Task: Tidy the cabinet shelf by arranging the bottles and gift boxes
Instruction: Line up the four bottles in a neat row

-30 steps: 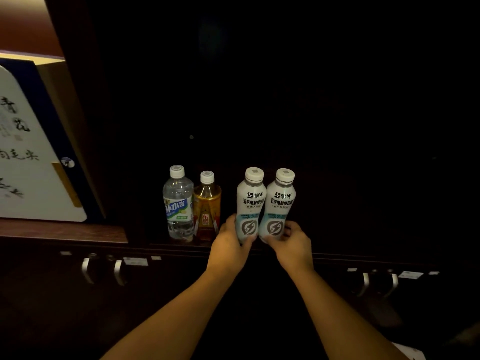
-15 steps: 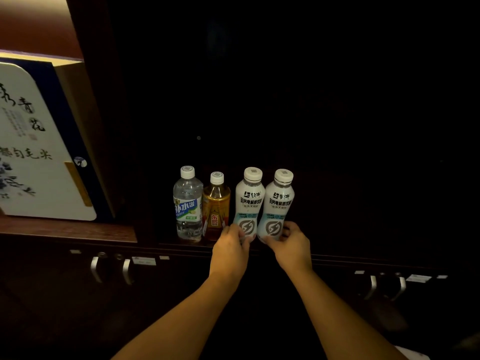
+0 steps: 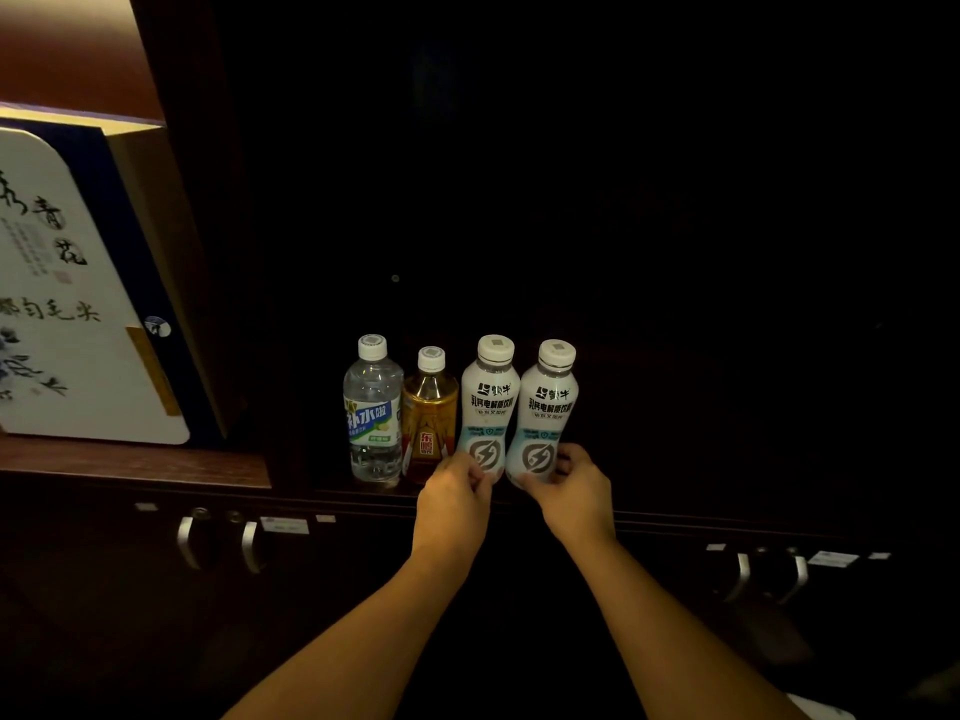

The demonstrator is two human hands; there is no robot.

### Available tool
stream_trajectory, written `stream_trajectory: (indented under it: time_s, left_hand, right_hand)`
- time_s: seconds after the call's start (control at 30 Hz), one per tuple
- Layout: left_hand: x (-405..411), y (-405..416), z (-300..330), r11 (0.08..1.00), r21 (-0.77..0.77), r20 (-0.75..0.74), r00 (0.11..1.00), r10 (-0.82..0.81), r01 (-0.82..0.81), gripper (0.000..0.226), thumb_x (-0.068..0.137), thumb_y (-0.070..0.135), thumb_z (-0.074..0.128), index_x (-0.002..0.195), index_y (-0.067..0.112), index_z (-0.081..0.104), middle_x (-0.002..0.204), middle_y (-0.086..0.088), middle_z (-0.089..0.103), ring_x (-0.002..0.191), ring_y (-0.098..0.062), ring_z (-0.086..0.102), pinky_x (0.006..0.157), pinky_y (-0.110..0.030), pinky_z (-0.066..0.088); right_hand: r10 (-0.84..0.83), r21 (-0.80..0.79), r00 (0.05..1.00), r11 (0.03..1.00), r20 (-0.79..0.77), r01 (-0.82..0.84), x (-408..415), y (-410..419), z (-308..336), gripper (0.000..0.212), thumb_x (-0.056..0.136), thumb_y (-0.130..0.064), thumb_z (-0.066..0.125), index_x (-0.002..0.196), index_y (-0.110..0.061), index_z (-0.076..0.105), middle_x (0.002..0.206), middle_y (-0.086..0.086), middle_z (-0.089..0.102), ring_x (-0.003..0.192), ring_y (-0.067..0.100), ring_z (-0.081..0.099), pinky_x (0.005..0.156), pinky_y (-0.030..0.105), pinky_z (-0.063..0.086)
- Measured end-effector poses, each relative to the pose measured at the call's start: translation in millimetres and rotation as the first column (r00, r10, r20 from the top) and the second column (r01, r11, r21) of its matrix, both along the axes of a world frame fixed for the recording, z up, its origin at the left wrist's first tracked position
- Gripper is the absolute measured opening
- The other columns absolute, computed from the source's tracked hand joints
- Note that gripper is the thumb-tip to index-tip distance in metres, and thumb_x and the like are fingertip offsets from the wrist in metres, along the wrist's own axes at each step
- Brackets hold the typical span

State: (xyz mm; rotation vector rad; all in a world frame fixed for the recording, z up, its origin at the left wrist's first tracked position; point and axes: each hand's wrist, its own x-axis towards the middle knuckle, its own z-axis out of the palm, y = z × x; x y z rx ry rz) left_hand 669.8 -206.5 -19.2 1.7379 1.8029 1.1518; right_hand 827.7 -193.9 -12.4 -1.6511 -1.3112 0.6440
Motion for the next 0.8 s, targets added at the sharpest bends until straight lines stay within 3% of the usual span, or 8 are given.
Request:
stream_trajectory:
  time_s: [0.37,0.47,0.63,0.8]
  left_hand:
    - [-3.1,1.9,3.9,0.999,-0.029,-0.022,1.000,-0.018,0.017,0.026,0.088,0.035,0.072,0.076,0.028,0.050,0.079,0.012,0.057,0.069,0.000,0.054,0.054,-0.010,0.033]
    - [-8.5,-0.5,7.1,0.999,-0.030,-0.109,0.993,-0.036,0.033,0.024,0.085,0.037,0.073,0.081,0.030,0.051,0.084,0.014,0.056,0.071,0.000,0.054,0.055,-0.014,0.039]
    - [-23.2,-7.8,20.7,0.999,0.008,-0.251,0.967,-0.050,0.054,0.028,0.082,0.041,0.072,0.102,0.031,0.056,0.097,0.016,0.054,0.086,-0.006,0.057,0.067,-0.023,0.050]
    - [-42.3,-29.8,41.9,0.993,0.096,-0.419,0.908,-0.023,0.070,0.029,0.083,0.049,0.067,0.103,0.029,0.059,0.101,0.010,0.059,0.094,-0.012,0.057,0.075,-0.032,0.053]
  right_hand:
    - [0.010,-0.034,0.998,0.999,0.063,-0.008,-0.7,-3.7,8.3,0.059,0.069,-0.035,0.087,0.118,-0.021,0.058,0.097,-0.013,0.066,0.083,0.002,0.064,0.063,0.013,0.045]
    - [0.015,-0.034,0.996,0.999,0.083,-0.013,-2.2,-8.8,12.2,0.059,0.073,-0.033,0.085,0.124,-0.021,0.057,0.093,-0.016,0.059,0.082,0.001,0.059,0.063,0.013,0.042]
    - [0.004,0.064,0.990,0.998,0.139,-0.013,-5.7,-22.7,23.2,0.052,0.080,-0.028,0.077,0.125,-0.020,0.053,0.109,-0.006,0.063,0.095,0.009,0.062,0.072,0.022,0.049]
    - [0.080,0.104,0.945,0.988,0.317,-0.118,-13.7,-38.8,42.1,0.039,0.084,-0.036,0.072,0.117,-0.020,0.059,0.111,-0.002,0.062,0.098,0.014,0.062,0.079,0.029,0.053]
